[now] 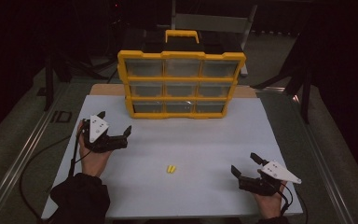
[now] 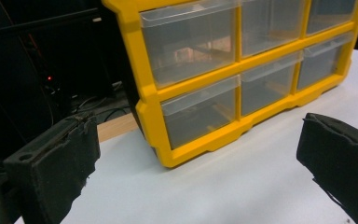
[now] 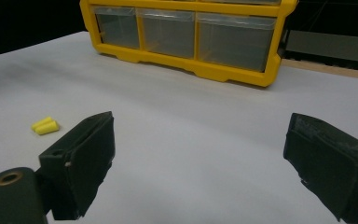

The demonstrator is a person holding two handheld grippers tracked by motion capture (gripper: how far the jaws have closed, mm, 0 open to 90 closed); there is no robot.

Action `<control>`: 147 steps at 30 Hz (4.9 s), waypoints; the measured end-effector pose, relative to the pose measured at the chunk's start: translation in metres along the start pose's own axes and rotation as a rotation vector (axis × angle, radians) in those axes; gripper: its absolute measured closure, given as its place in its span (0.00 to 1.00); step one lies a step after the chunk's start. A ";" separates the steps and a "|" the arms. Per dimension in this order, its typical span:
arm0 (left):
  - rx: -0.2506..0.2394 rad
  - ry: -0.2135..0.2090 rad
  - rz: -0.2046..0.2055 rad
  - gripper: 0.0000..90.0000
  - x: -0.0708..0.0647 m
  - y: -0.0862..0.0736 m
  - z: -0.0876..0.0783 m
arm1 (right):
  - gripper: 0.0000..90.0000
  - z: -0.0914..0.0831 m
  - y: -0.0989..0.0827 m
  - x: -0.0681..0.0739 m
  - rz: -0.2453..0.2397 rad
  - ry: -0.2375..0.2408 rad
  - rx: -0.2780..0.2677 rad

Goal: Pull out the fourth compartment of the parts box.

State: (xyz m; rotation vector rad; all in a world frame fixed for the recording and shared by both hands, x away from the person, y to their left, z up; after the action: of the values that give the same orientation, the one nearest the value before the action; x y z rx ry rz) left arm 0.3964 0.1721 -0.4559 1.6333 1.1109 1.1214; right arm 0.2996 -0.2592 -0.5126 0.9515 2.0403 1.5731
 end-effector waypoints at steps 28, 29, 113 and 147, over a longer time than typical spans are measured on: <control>0.028 0.009 0.022 0.00 0.001 0.017 0.030 | 0.10 0.000 0.000 0.000 -0.001 0.002 -0.003; 0.027 0.010 0.028 0.00 0.001 0.018 0.030 | 0.10 0.000 0.001 0.000 0.000 0.002 -0.004; 0.064 0.158 0.471 0.18 -0.016 0.082 0.097 | 0.10 0.001 0.001 0.000 0.002 0.013 -0.007; 0.015 0.443 0.822 0.42 -0.029 0.073 0.112 | 0.10 0.000 0.001 -0.001 0.006 0.012 -0.011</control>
State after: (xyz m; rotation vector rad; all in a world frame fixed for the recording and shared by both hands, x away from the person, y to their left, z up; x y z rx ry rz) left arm 0.5123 0.1086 -0.4199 1.9680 0.6832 2.0774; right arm 0.3007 -0.2595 -0.5117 0.9481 2.0365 1.5948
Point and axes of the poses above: each handheld gripper's, and its own axes: z roughly forward along the jaws, y roughly out of its top, x roughly to its left, the point moved 8 cm from there along z, roughly forward along the jaws, and after that the axes turned 13 degrees about y, right-handed, at the moved point
